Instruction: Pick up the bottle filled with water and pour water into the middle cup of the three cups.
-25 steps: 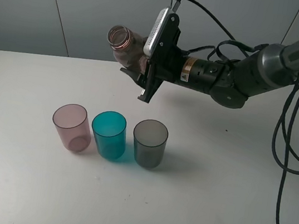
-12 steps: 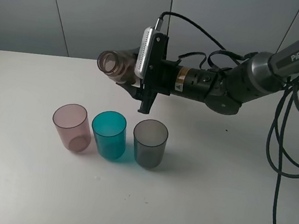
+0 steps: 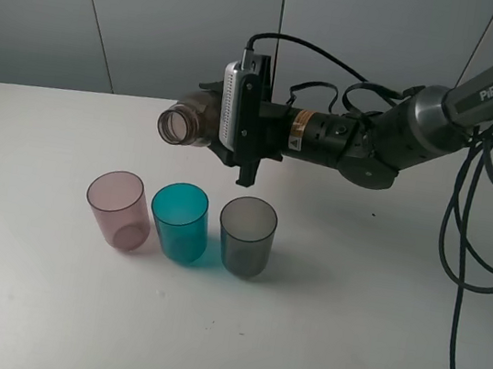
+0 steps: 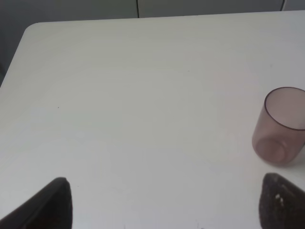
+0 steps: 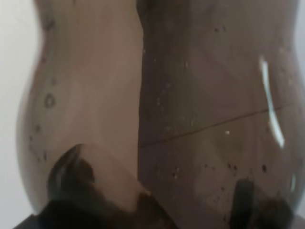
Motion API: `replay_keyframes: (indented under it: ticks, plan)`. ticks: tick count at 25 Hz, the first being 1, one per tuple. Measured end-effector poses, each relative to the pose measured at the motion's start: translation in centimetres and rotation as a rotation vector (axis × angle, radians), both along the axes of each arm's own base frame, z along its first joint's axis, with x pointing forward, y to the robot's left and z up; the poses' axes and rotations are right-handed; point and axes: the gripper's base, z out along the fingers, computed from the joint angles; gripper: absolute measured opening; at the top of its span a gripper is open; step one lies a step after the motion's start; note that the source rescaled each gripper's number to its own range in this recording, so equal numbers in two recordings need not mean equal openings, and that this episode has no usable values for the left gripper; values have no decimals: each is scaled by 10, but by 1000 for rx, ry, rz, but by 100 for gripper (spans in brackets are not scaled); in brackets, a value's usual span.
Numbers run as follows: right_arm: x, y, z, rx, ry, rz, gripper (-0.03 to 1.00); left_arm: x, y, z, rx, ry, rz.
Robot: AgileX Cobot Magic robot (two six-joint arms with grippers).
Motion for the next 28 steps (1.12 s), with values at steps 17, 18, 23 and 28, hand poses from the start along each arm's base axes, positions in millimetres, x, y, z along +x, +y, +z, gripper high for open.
replay_keyframes:
  ticks: [17,18,23,28]
  plan:
    - [0,0,0,-132,-245,67,6,0,0,0,0,0,0]
    - [0,0,0,-138,-255,71,6,0,0,0,0,0,0]
    - [0,0,0,-163,-302,83,6,0,0,0,0,0,0]
    - [0,0,0,-188,-347,95,6,0,0,0,0,0,0]
